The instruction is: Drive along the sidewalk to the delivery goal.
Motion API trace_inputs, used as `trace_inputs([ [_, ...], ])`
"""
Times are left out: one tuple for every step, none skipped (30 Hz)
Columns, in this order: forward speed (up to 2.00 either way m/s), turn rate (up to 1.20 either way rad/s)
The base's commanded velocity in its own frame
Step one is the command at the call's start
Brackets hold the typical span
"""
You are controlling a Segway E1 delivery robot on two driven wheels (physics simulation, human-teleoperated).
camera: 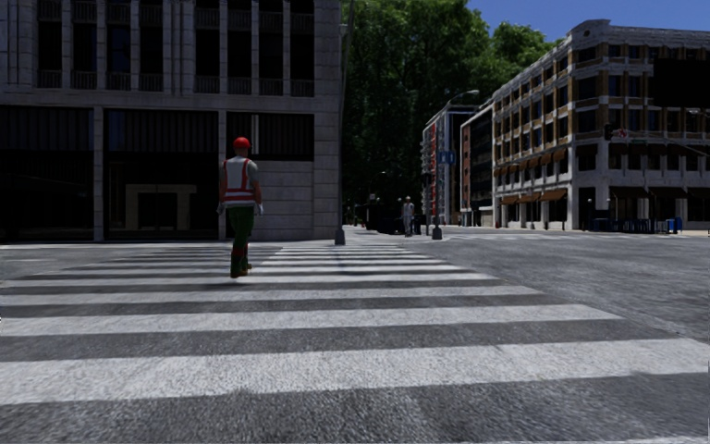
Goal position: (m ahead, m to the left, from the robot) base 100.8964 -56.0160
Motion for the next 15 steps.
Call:
trace_inputs([
  [1.39, 0.31],
  [1.39, 0.27],
  [1.39, 0.27],
  [1.39, 0.26],
  [1.39, 0.25],
  [1.39, 0.25],
  [1.39, 0.25],
  [1.39, 0.25],
  [1.39, 0.25],
  [1.39, 0.25],
  [1.38, 0.25],
  [1.38, 0.22],
  [1.38, 0.12],
  [1.38, 0.01],
  [1.38, 0.00],
])
